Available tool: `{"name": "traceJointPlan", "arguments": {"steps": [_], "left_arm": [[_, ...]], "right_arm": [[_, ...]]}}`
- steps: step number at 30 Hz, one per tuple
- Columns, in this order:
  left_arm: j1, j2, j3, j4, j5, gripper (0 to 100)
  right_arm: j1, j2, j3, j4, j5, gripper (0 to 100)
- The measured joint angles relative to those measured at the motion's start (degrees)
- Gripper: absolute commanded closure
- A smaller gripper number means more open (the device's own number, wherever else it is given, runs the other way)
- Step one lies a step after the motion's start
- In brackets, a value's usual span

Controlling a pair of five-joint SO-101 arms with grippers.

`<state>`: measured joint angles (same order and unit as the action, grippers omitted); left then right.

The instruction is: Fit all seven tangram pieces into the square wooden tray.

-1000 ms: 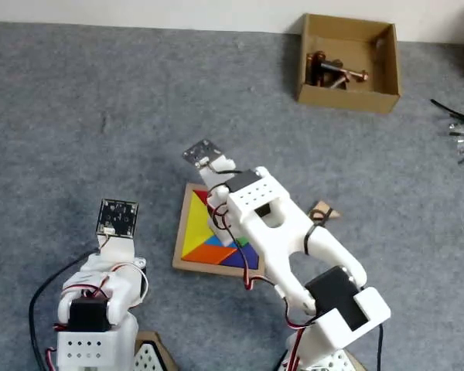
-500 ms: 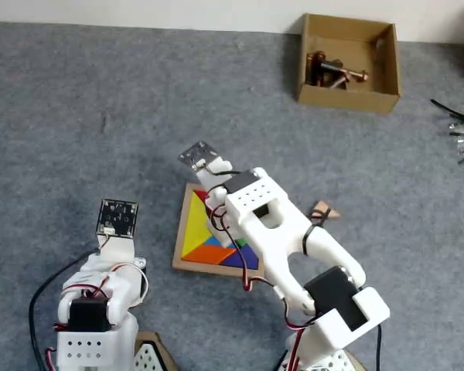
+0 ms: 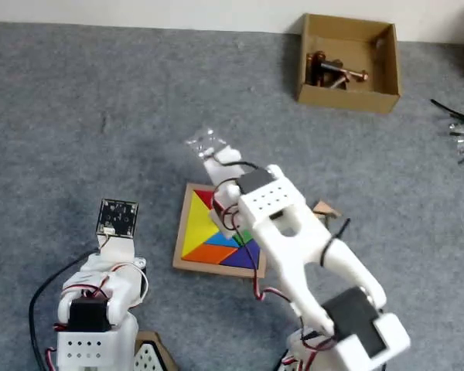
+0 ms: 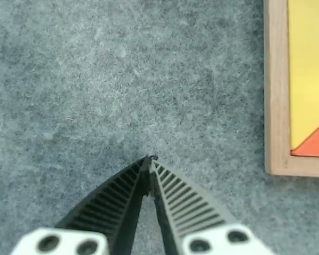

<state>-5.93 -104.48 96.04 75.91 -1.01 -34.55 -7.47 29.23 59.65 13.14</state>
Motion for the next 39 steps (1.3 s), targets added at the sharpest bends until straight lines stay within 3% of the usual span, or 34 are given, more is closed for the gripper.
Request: {"name": "traceJointPlan", "arguments": {"steps": [8, 26, 39], "left_arm": [[0.0, 0.0, 0.0, 0.0, 0.0, 99], [0.0, 0.0, 0.0, 0.0, 0.0, 99], [0.0, 0.0, 0.0, 0.0, 0.0, 99]], "right_arm": [[4.4, -1.3, 3.8, -3.3, 0.0, 99.6], [8.4, 6.9, 4.7, -7.5, 0.1, 99.3], [-1.1, 6.9, 4.5, -7.9, 0.1, 99.3]]}}
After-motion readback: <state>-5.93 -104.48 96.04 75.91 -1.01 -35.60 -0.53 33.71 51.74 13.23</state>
